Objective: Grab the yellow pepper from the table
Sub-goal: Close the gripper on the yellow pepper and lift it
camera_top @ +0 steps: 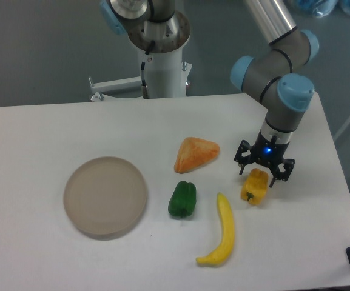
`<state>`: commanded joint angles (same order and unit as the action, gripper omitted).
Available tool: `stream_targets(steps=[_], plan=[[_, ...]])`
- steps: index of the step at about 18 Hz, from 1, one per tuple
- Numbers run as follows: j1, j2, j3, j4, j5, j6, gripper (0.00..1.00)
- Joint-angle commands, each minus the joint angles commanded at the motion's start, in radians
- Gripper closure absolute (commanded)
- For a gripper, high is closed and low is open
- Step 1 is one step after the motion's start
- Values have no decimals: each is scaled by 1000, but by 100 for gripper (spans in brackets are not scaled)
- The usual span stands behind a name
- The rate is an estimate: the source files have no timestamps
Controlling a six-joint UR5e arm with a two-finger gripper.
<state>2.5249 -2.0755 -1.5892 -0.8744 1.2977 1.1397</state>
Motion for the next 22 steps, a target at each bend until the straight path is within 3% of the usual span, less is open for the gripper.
stream_targets(steps=[2,8,14,18,22], plan=[[2,0,2,0,0,11,60],[2,2,12,-3,0,12,60],[-29,15,153,-21,29,14,60],[-55,64,195,-31,43,20,60],[-74,83,232,-118,49,67,60]])
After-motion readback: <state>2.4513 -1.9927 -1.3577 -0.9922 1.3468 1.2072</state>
